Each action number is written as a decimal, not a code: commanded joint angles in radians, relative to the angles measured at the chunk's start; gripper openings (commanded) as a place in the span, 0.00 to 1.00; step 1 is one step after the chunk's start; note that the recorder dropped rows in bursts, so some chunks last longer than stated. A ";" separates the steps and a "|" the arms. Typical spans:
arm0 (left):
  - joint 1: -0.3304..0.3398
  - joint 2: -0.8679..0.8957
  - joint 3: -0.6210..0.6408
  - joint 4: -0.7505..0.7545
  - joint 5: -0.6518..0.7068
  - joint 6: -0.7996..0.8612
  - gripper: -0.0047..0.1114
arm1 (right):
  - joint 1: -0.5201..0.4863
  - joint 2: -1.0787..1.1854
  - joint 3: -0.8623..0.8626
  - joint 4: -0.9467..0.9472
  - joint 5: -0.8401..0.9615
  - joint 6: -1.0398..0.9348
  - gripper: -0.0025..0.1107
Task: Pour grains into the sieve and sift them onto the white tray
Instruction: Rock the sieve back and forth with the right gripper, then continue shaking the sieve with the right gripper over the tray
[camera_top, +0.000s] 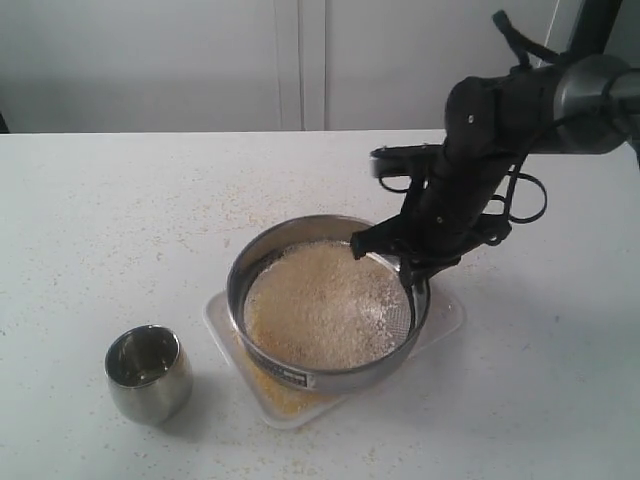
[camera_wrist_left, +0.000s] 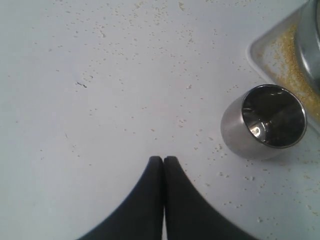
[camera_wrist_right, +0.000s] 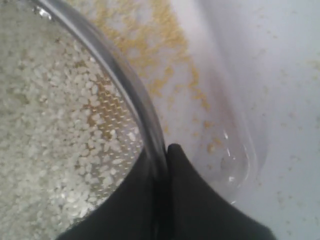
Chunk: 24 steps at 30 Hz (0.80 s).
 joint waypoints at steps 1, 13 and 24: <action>0.003 -0.006 0.007 -0.005 0.005 0.001 0.04 | -0.037 -0.009 -0.004 -0.093 -0.083 0.259 0.02; 0.003 -0.006 0.007 -0.005 0.005 0.001 0.04 | -0.043 -0.004 0.007 0.107 -0.037 0.038 0.02; 0.003 -0.006 0.007 -0.005 0.005 0.001 0.04 | -0.011 -0.027 0.023 0.062 -0.016 -0.030 0.02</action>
